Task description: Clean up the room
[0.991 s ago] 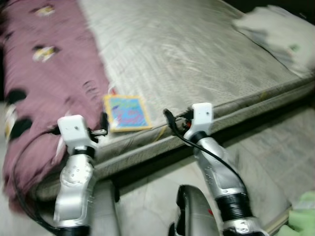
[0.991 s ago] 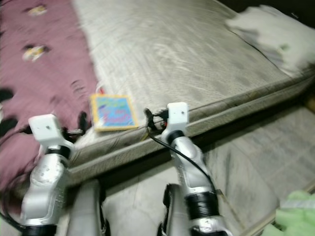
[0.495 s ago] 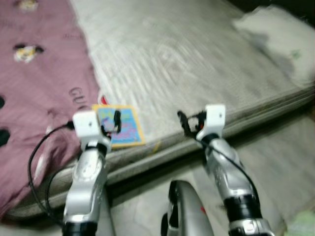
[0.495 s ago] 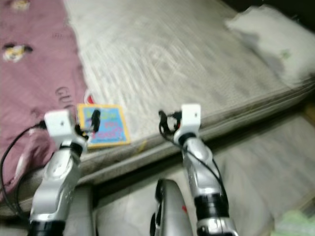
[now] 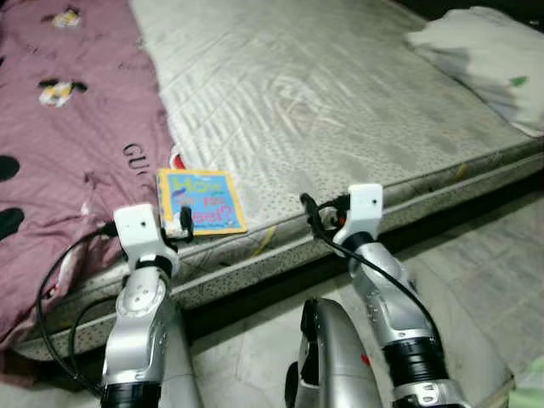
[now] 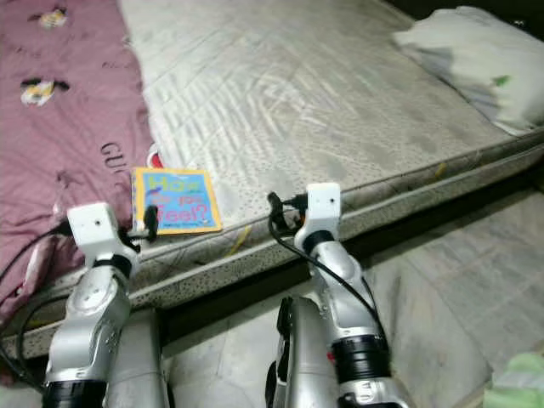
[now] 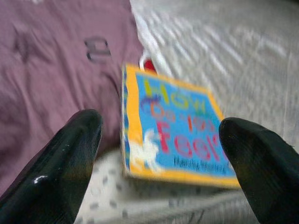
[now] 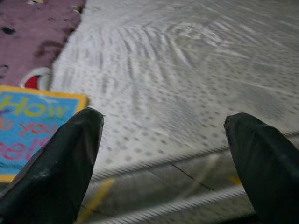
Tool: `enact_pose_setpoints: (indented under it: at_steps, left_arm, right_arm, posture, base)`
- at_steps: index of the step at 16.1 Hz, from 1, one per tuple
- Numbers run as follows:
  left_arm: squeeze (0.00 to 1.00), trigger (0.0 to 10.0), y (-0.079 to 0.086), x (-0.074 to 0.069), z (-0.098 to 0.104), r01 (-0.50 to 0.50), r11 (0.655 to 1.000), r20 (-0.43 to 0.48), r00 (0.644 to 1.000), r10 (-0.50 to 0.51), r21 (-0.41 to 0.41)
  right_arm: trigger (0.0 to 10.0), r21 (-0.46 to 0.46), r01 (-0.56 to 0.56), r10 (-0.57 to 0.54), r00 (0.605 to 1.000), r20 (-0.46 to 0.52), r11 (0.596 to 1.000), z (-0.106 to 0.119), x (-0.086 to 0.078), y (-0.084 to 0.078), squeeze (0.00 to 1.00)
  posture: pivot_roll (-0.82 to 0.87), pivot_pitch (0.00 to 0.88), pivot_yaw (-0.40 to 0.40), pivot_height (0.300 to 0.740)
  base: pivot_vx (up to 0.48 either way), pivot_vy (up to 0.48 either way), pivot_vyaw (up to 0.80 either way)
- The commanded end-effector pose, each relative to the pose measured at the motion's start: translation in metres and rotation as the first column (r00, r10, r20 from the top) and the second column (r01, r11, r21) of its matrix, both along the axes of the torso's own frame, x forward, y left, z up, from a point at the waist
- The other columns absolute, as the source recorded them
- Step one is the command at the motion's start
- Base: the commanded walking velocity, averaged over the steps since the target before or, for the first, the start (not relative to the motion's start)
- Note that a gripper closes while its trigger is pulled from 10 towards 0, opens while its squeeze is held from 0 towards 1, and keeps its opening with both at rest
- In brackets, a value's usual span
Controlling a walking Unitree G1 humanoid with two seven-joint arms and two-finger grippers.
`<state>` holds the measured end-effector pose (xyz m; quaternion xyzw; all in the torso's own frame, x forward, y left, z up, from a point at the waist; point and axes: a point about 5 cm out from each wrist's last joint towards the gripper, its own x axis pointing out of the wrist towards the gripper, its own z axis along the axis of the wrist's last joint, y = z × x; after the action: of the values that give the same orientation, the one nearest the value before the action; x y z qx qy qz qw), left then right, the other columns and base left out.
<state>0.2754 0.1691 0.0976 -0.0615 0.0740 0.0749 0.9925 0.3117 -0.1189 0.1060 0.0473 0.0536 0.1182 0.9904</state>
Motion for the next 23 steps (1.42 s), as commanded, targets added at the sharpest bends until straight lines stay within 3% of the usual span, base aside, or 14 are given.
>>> enact_pose_setpoints:
  at_steps: [1,5,6,9,15,18,23]
  left_arm:
    - [0.00,10.0,0.004,0.002,-0.006,-0.005,1.000,-0.047,0.999,0.005,-0.008]
    - [0.00,10.0,0.011,0.003,-0.016,-0.041,0.999,-0.086,0.995,0.041,-0.003]
    - [0.00,10.0,0.016,0.004,-0.018,-0.068,0.998,-0.079,0.995,0.068,0.000]
    - [0.00,10.0,0.025,0.011,-0.012,-0.112,0.994,-0.026,0.993,0.111,-0.014]
    - [0.00,10.0,0.032,0.017,-0.015,-0.190,0.980,-0.011,0.982,0.190,-0.057]
    - [0.00,10.0,0.032,0.019,-0.027,-0.201,0.976,-0.057,0.979,0.196,-0.087]
    - [0.00,10.0,0.033,0.034,-0.032,-0.203,0.971,-0.073,0.978,0.195,-0.126]
  right_arm:
    - [10.0,-0.006,0.015,-0.015,1.000,-0.001,1.000,0.002,-0.003,-0.004,0.00]
    - [10.0,-0.072,0.083,-0.087,0.995,-0.043,0.994,-0.009,-0.020,-0.040,0.00]
    - [10.0,-0.103,0.114,-0.120,0.991,-0.055,0.988,-0.013,-0.025,-0.054,0.00]
    - [10.0,-0.145,0.151,-0.162,0.985,-0.065,0.978,-0.013,-0.033,-0.073,0.00]
    - [10.0,-0.162,0.145,-0.158,0.985,-0.069,0.976,-0.005,-0.042,-0.074,0.00]
    - [10.0,-0.190,0.147,-0.165,0.983,-0.082,0.971,-0.003,-0.050,-0.082,0.00]
    - [10.0,-0.220,0.157,-0.178,0.981,-0.077,0.963,0.005,-0.051,-0.089,0.00]
  posture:
    - [0.07,0.083,-0.069,0.519]
    - [0.05,0.091,-0.055,0.519]
    - [0.04,0.095,-0.055,0.519]
    - [0.00,0.120,-0.063,0.519]
    - [-0.05,0.156,-0.073,0.519]
    - [-0.08,0.173,-0.085,0.519]
    - [-0.14,0.188,-0.099,0.519]
  base:
    - [0.000,0.000,0.00]
    - [0.000,0.000,0.00]
    - [0.000,0.000,0.00]
    - [0.000,0.000,0.00]
    - [0.000,0.000,0.00]
    - [0.000,0.000,0.00]
    - [0.000,0.000,0.00]
